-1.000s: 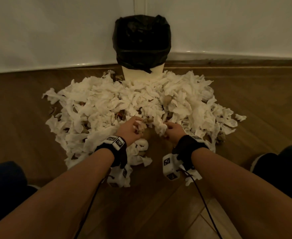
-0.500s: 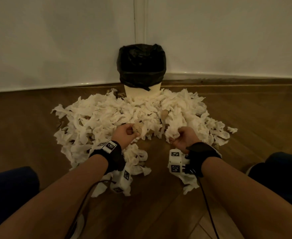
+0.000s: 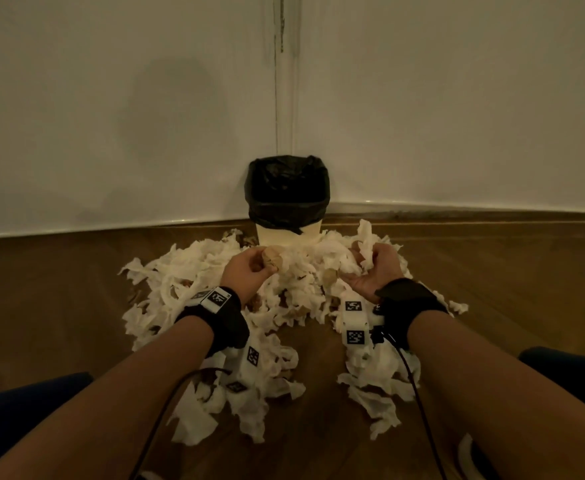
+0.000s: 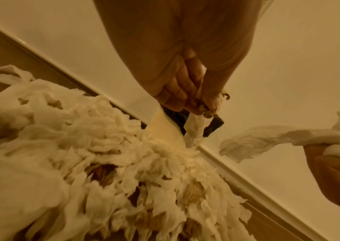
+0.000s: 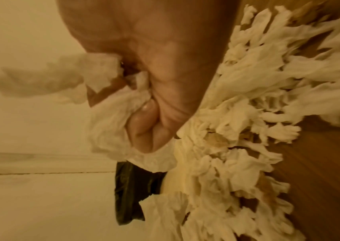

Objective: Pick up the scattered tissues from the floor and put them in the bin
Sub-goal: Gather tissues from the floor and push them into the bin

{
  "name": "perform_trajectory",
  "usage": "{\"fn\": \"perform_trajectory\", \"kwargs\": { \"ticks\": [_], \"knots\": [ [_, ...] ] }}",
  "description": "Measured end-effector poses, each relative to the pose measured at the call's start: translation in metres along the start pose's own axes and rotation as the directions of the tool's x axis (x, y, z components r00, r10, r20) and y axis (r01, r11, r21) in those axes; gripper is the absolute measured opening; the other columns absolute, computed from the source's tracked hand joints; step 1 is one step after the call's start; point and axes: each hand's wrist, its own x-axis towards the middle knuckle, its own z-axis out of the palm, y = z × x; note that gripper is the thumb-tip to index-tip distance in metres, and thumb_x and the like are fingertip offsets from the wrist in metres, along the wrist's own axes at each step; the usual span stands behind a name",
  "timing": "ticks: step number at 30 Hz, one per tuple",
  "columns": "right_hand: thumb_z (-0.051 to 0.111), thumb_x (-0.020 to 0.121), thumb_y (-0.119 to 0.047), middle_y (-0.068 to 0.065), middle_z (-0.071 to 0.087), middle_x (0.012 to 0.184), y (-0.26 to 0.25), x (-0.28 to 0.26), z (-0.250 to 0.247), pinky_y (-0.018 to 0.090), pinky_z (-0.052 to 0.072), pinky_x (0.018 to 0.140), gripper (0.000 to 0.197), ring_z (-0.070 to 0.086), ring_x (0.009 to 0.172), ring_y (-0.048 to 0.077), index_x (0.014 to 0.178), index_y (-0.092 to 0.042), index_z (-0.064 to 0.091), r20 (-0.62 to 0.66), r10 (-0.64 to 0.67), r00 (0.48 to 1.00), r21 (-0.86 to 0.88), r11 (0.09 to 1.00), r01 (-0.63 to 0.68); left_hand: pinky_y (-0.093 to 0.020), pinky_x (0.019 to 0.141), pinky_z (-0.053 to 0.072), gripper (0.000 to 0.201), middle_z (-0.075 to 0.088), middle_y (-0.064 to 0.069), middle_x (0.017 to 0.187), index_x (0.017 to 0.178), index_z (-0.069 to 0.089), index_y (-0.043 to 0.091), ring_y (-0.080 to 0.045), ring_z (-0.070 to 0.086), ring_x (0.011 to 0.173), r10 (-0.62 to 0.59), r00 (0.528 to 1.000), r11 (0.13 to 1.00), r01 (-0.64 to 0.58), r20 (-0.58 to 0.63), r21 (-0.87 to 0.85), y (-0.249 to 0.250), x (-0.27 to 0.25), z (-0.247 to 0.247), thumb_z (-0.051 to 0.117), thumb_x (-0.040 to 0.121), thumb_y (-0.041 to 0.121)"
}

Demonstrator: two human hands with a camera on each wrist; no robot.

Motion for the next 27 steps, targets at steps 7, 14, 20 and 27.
{"fn": "perform_trajectory", "kwargs": {
  "ticks": [7,14,20,27],
  "knots": [
    [0.031,0.074,-0.007,-0.002,0.027,0.041,-0.031,0.003,0.049,0.019,0.018,0.047,0.031,0.023,0.037,0.014,0.045,-0.015,0.038,0.158,-0.060,0.986,-0.089,0.993,0.074,-0.036,0.096,0.048,0.038,0.064,-0.014,0.114,0.121,0.057,0.005,-0.026,0.061,0.106,0.100,0.993,0.995,-0.101,-0.056,-0.018,0.040,0.026,-0.024,0.066,0.083,0.005],
    [0.033,0.064,-0.008,-0.001,0.026,0.039,-0.057,0.015,0.093,0.015,0.019,0.044,0.018,0.023,0.033,0.014,0.061,-0.018,0.018,0.278,-0.109,0.954,-0.098,0.985,0.141,-0.035,0.096,0.048,0.041,0.064,-0.015,0.115,0.124,0.056,0.004,-0.026,0.061,0.106,0.204,0.974,0.979,-0.202,-0.094,0.028,0.077,0.060,-0.040,0.064,0.084,0.006],
    [0.033,0.063,-0.008,-0.001,0.027,0.034,-0.071,0.041,0.114,0.013,0.018,0.043,0.014,0.024,0.027,0.014,0.062,-0.017,0.023,0.354,-0.114,0.928,-0.077,0.986,0.150,-0.039,0.099,0.047,0.040,0.063,-0.016,0.117,0.123,0.055,0.004,-0.027,0.060,0.108,0.224,0.968,0.974,-0.225,-0.110,0.003,0.091,0.094,-0.035,0.064,0.084,0.005],
    [0.020,0.090,-0.008,0.000,0.034,0.033,-0.065,0.089,0.117,0.009,0.028,0.036,0.045,0.033,0.025,0.014,0.049,-0.010,0.038,0.237,-0.081,0.968,-0.071,0.992,0.100,-0.024,0.088,0.046,0.039,0.062,-0.010,0.118,0.124,0.055,0.009,-0.024,0.060,0.107,0.203,0.971,0.976,-0.190,-0.128,0.110,0.072,0.142,-0.016,0.064,0.086,0.011]
  ]
}}
